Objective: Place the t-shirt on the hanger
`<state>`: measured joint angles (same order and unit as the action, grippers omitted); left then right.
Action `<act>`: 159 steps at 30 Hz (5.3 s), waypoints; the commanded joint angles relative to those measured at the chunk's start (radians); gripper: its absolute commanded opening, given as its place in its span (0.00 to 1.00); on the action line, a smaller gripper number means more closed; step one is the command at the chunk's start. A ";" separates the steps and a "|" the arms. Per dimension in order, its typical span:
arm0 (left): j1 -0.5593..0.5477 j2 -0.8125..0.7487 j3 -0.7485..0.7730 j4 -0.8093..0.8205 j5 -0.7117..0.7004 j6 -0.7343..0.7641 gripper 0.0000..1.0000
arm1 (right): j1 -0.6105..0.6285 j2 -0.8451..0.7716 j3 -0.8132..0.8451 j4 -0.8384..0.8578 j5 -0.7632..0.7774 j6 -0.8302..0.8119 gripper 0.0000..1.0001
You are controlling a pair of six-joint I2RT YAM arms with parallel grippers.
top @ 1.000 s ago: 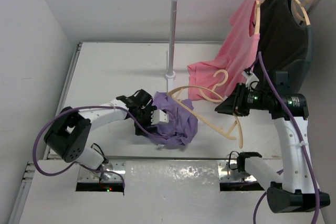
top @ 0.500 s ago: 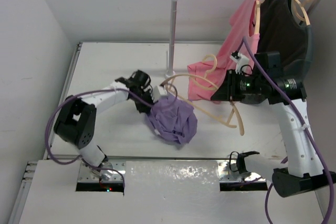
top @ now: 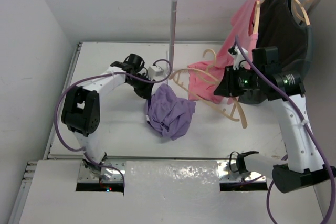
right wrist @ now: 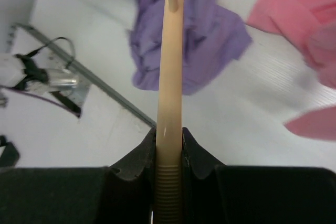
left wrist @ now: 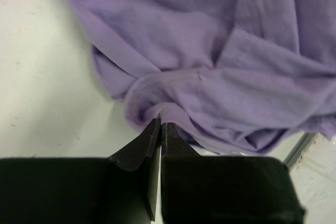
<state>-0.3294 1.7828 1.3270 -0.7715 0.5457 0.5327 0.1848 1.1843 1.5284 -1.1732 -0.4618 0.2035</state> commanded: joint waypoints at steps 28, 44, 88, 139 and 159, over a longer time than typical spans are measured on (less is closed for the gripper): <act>-0.002 -0.029 0.083 0.031 -0.142 -0.103 0.00 | 0.490 -0.008 -0.333 0.376 0.265 0.240 0.00; -0.003 -0.028 0.074 0.037 -0.147 -0.094 0.00 | 0.502 0.063 -0.180 0.302 0.288 0.168 0.00; -0.005 -0.401 0.518 -0.063 -0.245 -0.241 0.00 | 0.835 0.109 -0.146 0.966 0.901 -0.075 0.00; 0.133 -0.536 -0.006 -0.135 0.411 0.980 0.79 | 0.825 0.018 -0.826 1.569 0.709 -0.064 0.00; -0.014 -0.318 0.038 -0.219 0.183 1.018 0.44 | 0.825 -0.012 -0.804 1.537 0.647 -0.121 0.00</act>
<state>-0.3115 1.4540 1.3624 -1.0088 0.7582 1.5738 1.0103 1.2053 0.6807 0.3012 0.2199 0.1028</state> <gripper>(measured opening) 0.443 0.164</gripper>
